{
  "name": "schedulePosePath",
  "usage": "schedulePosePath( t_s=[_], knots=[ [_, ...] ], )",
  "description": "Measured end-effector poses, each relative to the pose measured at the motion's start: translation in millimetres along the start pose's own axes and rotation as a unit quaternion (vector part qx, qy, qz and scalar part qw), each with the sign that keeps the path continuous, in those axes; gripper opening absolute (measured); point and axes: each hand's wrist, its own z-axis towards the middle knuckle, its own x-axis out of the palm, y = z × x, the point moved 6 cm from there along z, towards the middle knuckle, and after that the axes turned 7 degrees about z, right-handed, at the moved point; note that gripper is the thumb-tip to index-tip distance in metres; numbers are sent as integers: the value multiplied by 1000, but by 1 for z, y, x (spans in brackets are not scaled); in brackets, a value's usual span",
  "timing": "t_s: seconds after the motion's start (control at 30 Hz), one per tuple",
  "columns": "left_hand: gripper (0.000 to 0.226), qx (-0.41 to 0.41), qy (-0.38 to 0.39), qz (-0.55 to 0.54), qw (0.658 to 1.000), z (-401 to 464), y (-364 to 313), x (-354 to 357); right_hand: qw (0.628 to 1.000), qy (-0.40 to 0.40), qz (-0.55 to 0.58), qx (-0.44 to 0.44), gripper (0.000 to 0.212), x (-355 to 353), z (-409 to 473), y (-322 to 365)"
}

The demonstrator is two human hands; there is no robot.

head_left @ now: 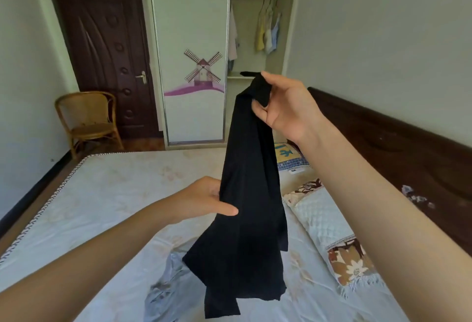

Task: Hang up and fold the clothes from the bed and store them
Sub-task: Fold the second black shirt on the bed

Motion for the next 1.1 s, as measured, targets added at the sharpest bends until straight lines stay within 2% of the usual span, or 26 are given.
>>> schedulePosePath(
  t_s=[0.13,0.3,0.4,0.53,0.6,0.7,0.8,0.9,0.97,1.03,1.1],
  knots=[
    [35,-34,18,26,999,-12,14,-3,998,-32,36,-39,17,-11,-4,29],
    [26,-82,24,86,993,-33,39,-26,983,-138,89,-85,18,-51,-3,50],
    [11,-127,-40,166,977,-45,53,-55,971,-189,114,-97,15,-77,-1,52],
    [11,-118,-183,192,957,-57,41,-106,960,-228,133,-94,17,-98,3,46],
    [12,-114,-226,177,951,-62,28,-129,952,-255,154,-76,21,-109,5,41],
    [18,-131,-285,90,945,-68,17,-155,932,-304,199,2,27,-126,5,29],
    [24,-151,-331,19,931,-69,10,-168,905,-341,249,51,24,-138,3,18],
    [16,-134,-365,-18,921,-67,-1,-174,891,-349,282,62,26,-145,3,11],
    [10,-106,-378,-13,919,-63,-11,-177,886,-352,298,59,24,-150,4,8],
    [13,-75,-389,16,918,-60,-21,-180,876,-365,311,47,16,-155,4,6],
    [15,-55,-396,67,914,-58,-29,-186,871,-376,313,38,17,-160,5,5]
  ],
)
